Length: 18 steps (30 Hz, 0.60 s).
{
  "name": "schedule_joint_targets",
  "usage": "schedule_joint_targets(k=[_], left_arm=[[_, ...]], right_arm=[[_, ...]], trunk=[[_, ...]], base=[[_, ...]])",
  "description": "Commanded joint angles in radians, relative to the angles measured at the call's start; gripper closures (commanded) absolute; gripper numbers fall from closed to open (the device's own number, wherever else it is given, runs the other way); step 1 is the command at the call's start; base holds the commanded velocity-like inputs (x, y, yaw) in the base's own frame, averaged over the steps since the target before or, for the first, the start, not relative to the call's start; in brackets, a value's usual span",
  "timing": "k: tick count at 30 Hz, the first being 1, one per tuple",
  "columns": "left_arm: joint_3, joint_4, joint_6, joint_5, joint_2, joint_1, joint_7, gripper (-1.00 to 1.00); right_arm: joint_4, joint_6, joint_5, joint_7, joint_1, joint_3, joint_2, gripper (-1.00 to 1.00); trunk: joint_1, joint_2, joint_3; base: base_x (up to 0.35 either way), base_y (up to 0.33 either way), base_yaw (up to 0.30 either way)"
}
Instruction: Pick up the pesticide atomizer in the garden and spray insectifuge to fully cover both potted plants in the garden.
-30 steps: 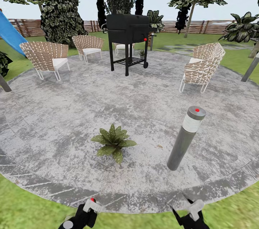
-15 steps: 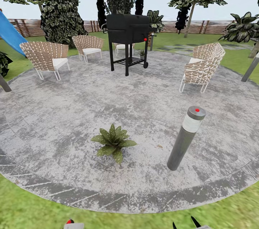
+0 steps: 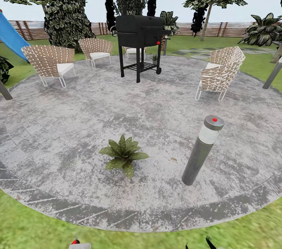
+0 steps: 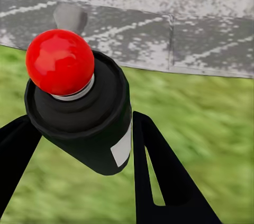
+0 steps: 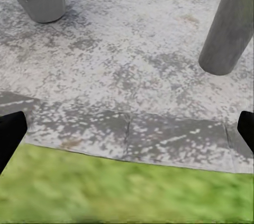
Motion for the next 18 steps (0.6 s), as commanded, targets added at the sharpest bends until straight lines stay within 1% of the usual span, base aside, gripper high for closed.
schedule_joint_targets(k=[1,3,5,18], left_arm=[[0.005,0.001,-0.003,-0.004,0.000,-0.001,0.000,1.00],[0.005,0.001,-0.003,-0.004,0.000,-0.001,0.000,1.00],[0.005,0.001,-0.003,-0.005,0.000,-0.001,0.000,1.00],[-0.003,-0.006,-0.003,-0.008,-0.002,-0.001,0.000,1.00]], right_arm=[[0.018,-0.002,0.000,0.009,-0.001,-0.009,0.000,-1.00],[0.057,-0.002,0.000,0.009,0.000,-0.009,0.000,-1.00],[0.076,-0.002,0.000,0.009,0.000,-0.009,0.000,-1.00],[0.084,-0.002,-0.001,0.009,0.000,-0.009,0.000,-1.00]], trunk=[[0.000,0.000,-0.001],[0.000,0.000,-0.001],[0.000,0.000,-0.001],[0.000,0.000,-0.001]], base=[[0.000,0.000,0.000],[0.000,0.000,0.000],[0.000,0.000,0.000],[0.000,0.000,0.000]])
